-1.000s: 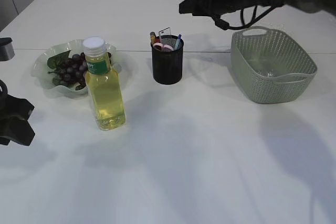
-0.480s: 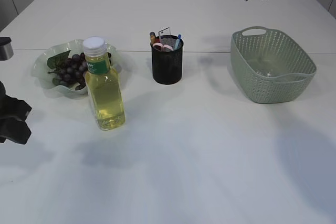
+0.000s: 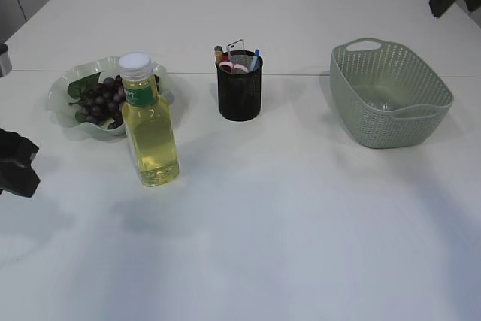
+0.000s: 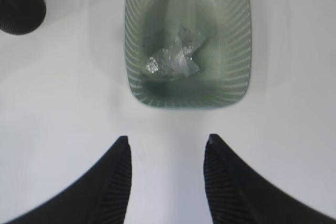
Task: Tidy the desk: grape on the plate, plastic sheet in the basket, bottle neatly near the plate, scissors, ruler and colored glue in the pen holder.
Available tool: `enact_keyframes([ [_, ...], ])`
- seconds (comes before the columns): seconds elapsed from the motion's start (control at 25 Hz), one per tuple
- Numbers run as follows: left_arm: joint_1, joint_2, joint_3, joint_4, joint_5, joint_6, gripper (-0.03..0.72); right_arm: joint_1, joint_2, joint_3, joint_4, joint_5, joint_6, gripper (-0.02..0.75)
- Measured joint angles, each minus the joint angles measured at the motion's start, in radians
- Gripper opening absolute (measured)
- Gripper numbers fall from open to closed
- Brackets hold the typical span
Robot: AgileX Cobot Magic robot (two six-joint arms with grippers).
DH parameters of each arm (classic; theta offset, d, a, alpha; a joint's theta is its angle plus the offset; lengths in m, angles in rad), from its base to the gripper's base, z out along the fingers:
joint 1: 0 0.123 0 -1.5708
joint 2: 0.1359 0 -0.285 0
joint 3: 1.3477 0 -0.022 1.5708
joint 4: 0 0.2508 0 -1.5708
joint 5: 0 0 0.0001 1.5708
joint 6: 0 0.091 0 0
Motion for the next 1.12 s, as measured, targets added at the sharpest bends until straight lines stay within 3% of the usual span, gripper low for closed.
enact_keyframes([
  [0.36,0.0,-0.04,0.0,0.0,-0.007,-0.069,0.297,0.002,-0.298,0.425,0.006,-0.069,0.021,0.368],
  [0.6,-0.04,-0.128,0.0,0.0,0.004,-0.166,0.288,0.002,-0.504,0.67,-0.035,-0.161,0.023,0.368],
  [0.96,-0.131,-0.264,0.0,-0.006,0.051,-0.189,0.288,0.002,-0.791,0.854,-0.052,-0.203,0.027,0.368],
  [1.12,-0.14,-0.348,0.0,-0.001,0.099,-0.191,0.288,0.002,-0.895,0.903,-0.052,-0.203,0.066,0.368],
])
